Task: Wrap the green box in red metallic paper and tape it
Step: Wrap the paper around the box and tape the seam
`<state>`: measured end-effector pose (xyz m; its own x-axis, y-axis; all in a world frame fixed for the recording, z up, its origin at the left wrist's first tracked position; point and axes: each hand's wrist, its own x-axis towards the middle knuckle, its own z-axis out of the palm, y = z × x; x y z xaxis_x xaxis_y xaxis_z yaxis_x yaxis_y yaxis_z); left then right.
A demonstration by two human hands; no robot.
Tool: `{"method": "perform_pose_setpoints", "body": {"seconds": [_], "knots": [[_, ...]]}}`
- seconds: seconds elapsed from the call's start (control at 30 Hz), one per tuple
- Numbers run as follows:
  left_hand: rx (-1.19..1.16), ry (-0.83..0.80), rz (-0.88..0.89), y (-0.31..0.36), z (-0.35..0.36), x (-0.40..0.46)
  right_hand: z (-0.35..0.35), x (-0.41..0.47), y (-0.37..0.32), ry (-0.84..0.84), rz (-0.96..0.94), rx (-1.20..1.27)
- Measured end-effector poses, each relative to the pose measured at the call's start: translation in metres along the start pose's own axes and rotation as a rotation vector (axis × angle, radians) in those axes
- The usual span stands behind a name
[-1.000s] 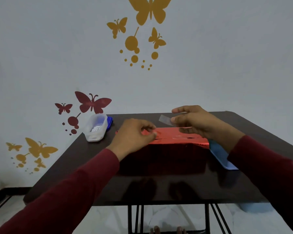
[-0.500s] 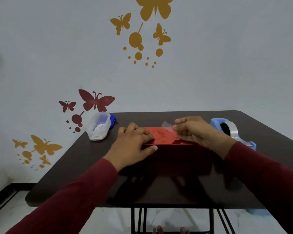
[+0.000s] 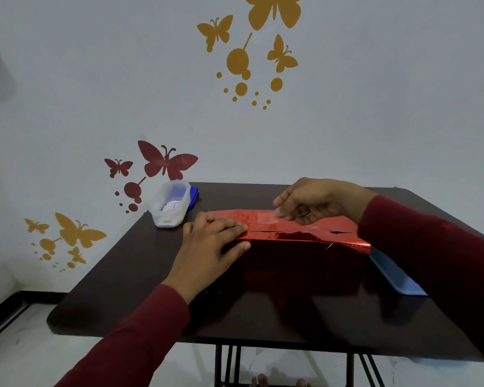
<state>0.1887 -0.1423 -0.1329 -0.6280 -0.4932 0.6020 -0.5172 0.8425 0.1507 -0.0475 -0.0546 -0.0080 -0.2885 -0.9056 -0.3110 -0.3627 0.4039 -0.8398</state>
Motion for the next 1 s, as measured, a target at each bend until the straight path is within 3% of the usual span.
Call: {"method": "perform_pose_setpoints", "body": {"seconds": [1.0], "knots": [[-0.023, 0.025, -0.014, -0.003, 0.009, -0.003, 0.014, 0.01, 0.005, 0.041, 0.105, -0.184]]}}
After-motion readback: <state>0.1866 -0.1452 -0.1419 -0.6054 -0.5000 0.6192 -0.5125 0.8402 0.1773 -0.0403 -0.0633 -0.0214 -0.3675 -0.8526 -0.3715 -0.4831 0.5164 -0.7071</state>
